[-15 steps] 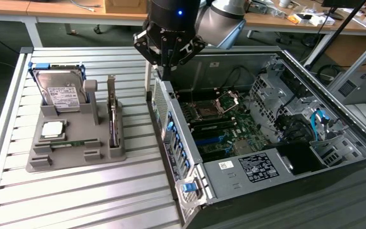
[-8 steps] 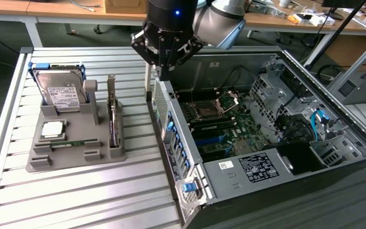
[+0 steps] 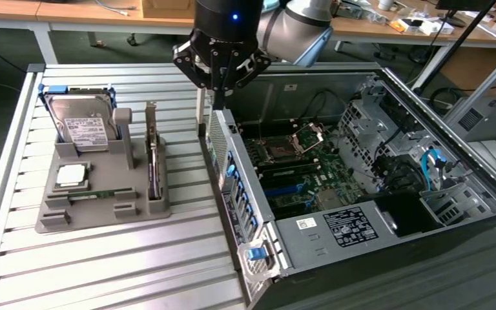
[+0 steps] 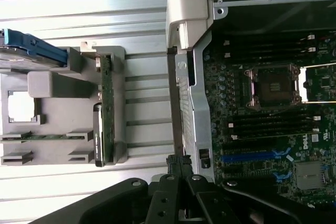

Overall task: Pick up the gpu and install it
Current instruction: 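Reach for the gpu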

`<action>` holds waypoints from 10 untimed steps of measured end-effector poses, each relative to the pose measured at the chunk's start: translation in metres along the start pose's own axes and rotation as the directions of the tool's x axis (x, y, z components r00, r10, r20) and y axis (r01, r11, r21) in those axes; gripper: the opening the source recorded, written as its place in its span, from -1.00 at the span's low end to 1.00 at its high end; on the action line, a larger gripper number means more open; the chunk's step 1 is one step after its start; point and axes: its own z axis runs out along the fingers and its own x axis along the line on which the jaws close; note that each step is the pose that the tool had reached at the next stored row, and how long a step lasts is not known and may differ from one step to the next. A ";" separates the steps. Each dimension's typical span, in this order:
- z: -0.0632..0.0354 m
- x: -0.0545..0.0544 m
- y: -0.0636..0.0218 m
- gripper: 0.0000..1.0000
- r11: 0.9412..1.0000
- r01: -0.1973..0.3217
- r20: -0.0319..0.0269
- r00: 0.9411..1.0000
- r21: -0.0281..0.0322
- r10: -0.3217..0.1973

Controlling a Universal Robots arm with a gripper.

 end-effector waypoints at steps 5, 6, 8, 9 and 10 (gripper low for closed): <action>-0.0001 0.003 -0.0002 -0.79 1.000 0.000 0.000 1.000 0.000 0.000; -0.0001 0.004 -0.0003 -0.79 1.000 0.000 0.000 1.000 0.000 0.000; -0.0002 0.006 -0.0004 -0.79 1.000 0.000 0.000 1.000 0.000 0.000; -0.0002 0.006 -0.0005 -0.79 1.000 0.000 0.000 1.000 0.000 0.000; -0.0002 0.007 -0.0005 -0.79 1.000 0.000 0.000 1.000 0.000 0.000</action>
